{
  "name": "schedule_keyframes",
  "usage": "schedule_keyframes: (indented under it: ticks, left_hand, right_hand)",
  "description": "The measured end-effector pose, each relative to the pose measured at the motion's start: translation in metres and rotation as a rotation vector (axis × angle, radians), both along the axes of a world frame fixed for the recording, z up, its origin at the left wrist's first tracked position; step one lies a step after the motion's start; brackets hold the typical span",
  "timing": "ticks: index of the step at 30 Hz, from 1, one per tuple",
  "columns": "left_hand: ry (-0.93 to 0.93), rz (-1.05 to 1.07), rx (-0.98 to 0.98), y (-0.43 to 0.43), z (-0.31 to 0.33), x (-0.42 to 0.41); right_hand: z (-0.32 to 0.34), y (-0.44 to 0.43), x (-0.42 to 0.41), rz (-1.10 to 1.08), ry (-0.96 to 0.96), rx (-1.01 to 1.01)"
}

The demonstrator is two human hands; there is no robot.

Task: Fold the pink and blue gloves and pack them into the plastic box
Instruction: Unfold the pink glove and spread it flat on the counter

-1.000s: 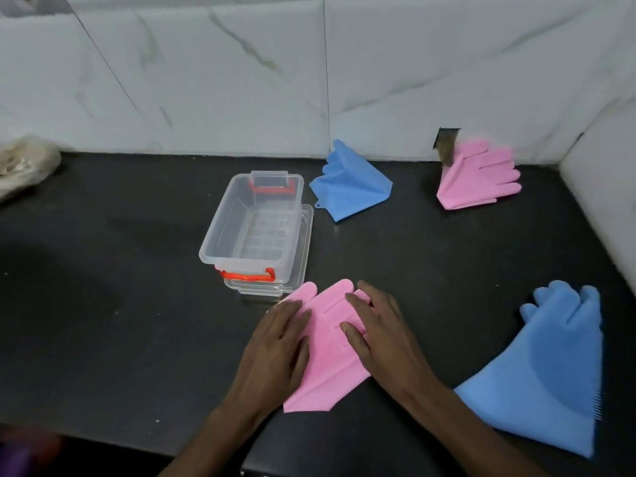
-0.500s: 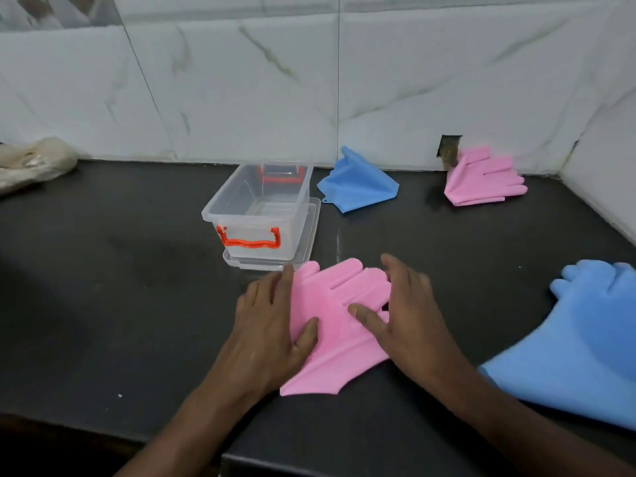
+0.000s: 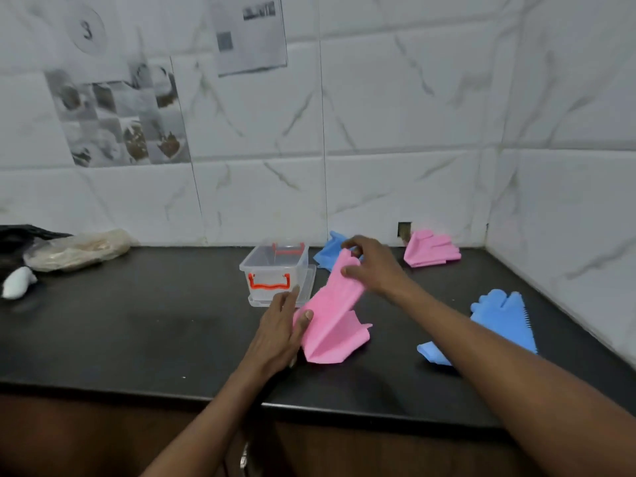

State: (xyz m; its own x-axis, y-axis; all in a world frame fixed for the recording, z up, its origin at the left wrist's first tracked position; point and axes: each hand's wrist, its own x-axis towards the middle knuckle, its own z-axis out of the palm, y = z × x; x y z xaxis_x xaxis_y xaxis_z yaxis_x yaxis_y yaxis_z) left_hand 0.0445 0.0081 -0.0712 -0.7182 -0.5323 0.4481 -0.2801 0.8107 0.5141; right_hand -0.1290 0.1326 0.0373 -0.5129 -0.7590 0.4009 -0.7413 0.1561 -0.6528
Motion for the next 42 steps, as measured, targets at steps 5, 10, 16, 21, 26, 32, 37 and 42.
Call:
schedule_keyframes:
  ticks: [5, 10, 16, 21, 26, 32, 37, 42]
  left_hand:
    - [0.125, -0.136, 0.082, 0.012, 0.007, 0.001]
    - [0.366, -0.137, 0.377, 0.044, 0.017, -0.031]
    - [0.518, -0.131, 0.770, 0.031, 0.048, -0.054]
    - [0.506, -0.286, 0.691, 0.021, 0.088, -0.062]
    - [0.472, -0.236, 0.581, 0.020, 0.106, -0.057]
    - [0.567, 0.303, 0.025, 0.061, 0.099, -0.044]
    - [0.665, 0.002, 0.107, 0.138, 0.085, -0.062]
    - [0.470, -0.043, 0.385, 0.132, 0.089, -0.089]
  right_hand:
    - [0.059, -0.018, 0.017, -0.082, -0.060, -0.001]
    - [0.077, -0.024, 0.034, -0.089, -0.398, -0.244]
    - [0.132, -0.012, 0.020, -0.023, -0.620, -0.397]
    - [0.182, 0.010, 0.003, -0.036, -0.576, -0.452]
    - [0.190, 0.029, 0.001, -0.110, -0.503, -0.462]
    - [0.158, 0.033, 0.002, -0.275, -0.414, -0.409]
    - [0.140, 0.021, 0.019, -0.456, -0.002, -0.326]
    - [0.148, 0.024, 0.042, -0.374, 0.111, -0.097]
